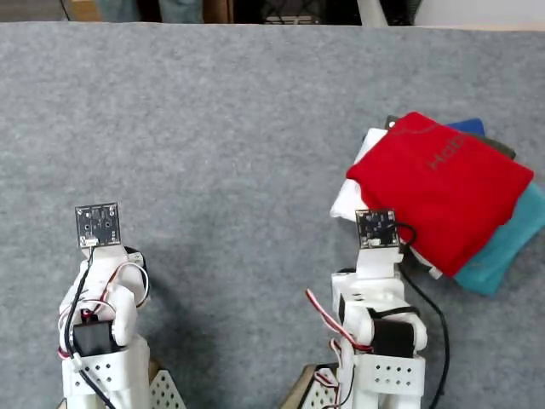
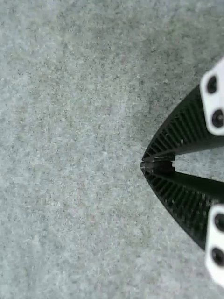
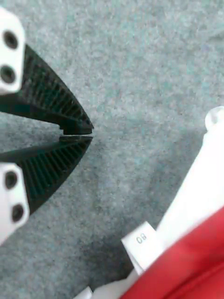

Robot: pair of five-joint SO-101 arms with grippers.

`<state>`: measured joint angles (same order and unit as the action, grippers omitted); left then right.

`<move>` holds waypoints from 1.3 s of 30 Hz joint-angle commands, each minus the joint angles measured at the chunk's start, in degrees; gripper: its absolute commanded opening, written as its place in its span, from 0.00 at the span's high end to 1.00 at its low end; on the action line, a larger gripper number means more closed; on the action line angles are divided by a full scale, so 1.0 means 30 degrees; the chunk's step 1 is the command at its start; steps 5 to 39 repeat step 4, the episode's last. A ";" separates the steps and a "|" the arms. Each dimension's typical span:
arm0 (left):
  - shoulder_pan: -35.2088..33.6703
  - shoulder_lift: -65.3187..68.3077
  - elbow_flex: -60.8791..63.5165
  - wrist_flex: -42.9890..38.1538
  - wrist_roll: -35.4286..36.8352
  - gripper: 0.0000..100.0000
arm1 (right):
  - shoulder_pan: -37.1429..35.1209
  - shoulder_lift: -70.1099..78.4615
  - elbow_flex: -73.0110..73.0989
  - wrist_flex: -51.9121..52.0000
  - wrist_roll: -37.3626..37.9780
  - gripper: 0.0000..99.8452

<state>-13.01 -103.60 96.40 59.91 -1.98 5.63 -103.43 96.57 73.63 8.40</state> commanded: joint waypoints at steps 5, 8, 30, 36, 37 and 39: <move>0.0044 -0.0205 0.0249 0.0088 0.0205 0.97 | -0.0088 -0.1158 -0.0015 0.0088 0.0000 0.99; 0.0044 -0.0205 0.0249 0.0088 0.0205 0.97 | -0.0088 -0.1158 -0.0015 0.0088 0.0000 0.99; 0.0044 -0.0205 0.0249 0.0088 0.0205 0.97 | -0.0088 -0.1158 -0.0015 0.0088 0.0000 0.99; 0.0044 -0.0205 0.0249 0.0088 0.0205 0.97 | -0.0088 -0.1158 -0.0015 0.0088 0.0000 0.99; 0.0044 -0.0205 0.0249 0.0088 0.0205 0.97 | -0.0088 -0.1158 -0.0015 0.0088 0.0000 0.99; 0.0044 -0.0205 0.0249 0.0088 0.0205 0.97 | -0.0088 -0.1158 -0.0015 0.0088 0.0000 0.99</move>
